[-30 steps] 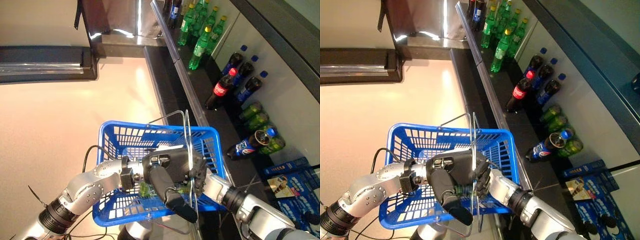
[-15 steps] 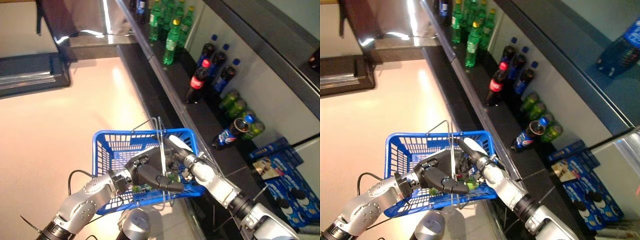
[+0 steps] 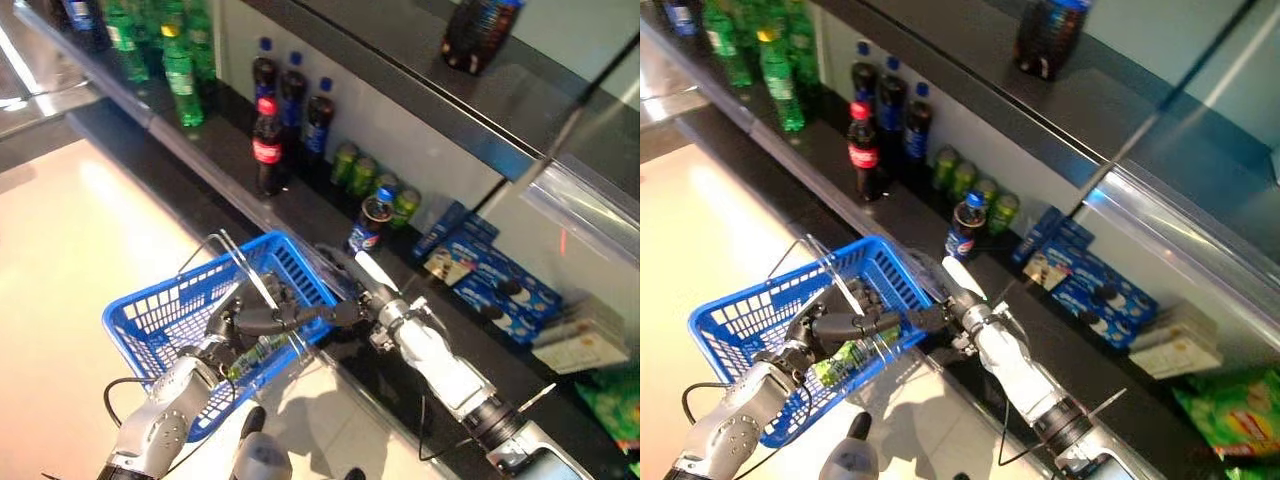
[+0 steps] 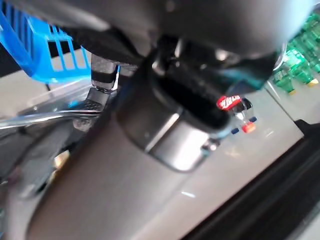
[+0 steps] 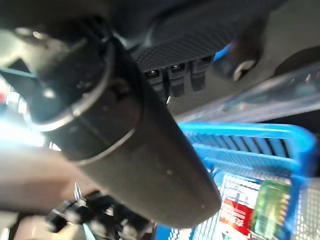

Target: Pick up the drink and place into the basket.

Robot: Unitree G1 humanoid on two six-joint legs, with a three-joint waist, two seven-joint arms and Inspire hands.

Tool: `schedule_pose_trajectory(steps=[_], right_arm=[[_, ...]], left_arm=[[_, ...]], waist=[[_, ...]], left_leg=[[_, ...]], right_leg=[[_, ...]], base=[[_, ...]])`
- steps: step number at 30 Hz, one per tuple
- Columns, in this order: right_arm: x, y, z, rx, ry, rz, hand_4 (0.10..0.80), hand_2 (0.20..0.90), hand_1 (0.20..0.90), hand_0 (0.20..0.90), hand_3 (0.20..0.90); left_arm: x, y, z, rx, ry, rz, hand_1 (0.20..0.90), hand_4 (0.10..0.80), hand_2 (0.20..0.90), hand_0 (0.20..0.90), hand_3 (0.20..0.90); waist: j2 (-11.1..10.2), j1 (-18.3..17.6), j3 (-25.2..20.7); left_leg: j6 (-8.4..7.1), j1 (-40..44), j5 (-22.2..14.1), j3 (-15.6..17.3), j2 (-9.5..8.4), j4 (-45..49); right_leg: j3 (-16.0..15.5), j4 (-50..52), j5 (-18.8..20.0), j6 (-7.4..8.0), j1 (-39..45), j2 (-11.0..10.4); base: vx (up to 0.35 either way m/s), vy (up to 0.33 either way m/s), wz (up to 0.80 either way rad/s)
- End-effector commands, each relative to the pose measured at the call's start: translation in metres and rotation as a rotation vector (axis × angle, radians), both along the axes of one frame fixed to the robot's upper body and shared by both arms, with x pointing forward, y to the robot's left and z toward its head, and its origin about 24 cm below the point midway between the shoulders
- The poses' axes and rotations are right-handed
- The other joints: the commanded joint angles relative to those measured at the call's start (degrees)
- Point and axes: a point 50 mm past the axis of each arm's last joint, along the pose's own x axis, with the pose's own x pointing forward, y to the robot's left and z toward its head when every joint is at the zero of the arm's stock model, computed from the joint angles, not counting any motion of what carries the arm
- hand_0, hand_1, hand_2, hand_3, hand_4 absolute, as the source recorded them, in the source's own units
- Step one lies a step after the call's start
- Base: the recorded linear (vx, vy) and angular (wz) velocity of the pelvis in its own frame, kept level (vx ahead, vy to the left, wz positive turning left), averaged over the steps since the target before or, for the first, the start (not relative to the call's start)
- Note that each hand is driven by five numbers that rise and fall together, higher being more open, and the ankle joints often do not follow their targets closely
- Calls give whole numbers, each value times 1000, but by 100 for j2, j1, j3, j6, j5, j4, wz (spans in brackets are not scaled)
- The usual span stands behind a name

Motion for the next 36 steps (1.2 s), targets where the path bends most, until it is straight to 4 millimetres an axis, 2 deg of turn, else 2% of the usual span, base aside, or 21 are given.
schedule_pose_trajectory(steps=[1,8,12,16,17,21,22,27,36], right_arm=[[-4,-12,24,91,-150,1,800,900,900,900,900],[-17,-40,11,185,-111,-110,800,900,900,900,900],[-25,-70,1,229,-78,-247,800,900,900,900,900],[-35,-97,-11,244,-72,-390,800,900,900,900,900],[-35,-97,-11,244,-72,-390,800,900,900,900,900],[-51,-127,-26,215,-67,-542,800,900,900,900,900],[-52,-128,-26,209,-68,-549,800,900,900,900,900],[-72,-158,-51,131,-2,-691,800,900,900,900,900],[-106,-185,-90,112,139,-903,800,900,900,900,900]], left_arm=[[21,-29,112,-156,-719,-1,300,100,300,300,200],[22,-1,89,-80,-652,196,300,100,300,300,200],[17,28,65,-33,-554,341,300,100,300,300,200],[10,47,45,9,-468,438,300,100,300,300,200],[10,47,45,10,-467,438,300,100,300,300,200],[0,69,18,35,-340,519,300,100,300,300,200],[0,69,17,35,-333,522,300,100,300,300,200],[-16,92,-13,76,-190,611,300,100,300,300,200],[-46,115,-62,149,48,754,300,100,300,300,200]], waist=[[694,-169,-1327],[739,-595,-1334],[766,-916,-1328],[786,-1117,-1325],[786,-1113,-1326],[801,-1304,-1324],[801,-1309,-1326],[827,-1464,-1336],[870,-1666,-1343]], left_leg=[[301,237,-323,-78,-125,-21],[333,340,-387,381,-99,-21],[334,401,-430,621,-82,-21],[335,436,-469,776,-72,-21],[335,438,-470,779,-72,-21],[343,489,-504,926,-84,-21],[342,492,-504,934,-84,-21],[335,543,-532,1065,-77,-21],[285,586,-560,1263,-46,-21]], right_leg=[[-211,608,-8,46,-23,45],[-32,535,204,116,-131,-56],[139,484,320,126,-189,-90],[207,461,390,146,-205,-133],[210,460,390,147,-205,-133],[304,440,425,163,-218,-162],[310,440,425,163,-220,-162],[391,450,373,130,-220,-132],[472,437,328,118,-237,-97]], base=[[-15,34,-41],[1,23,-21],[20,34,-30],[9,15,-22],[7,3,-19],[12,-2,-16],[17,1,-14],[12,4,-11],[17,-6,-13]])
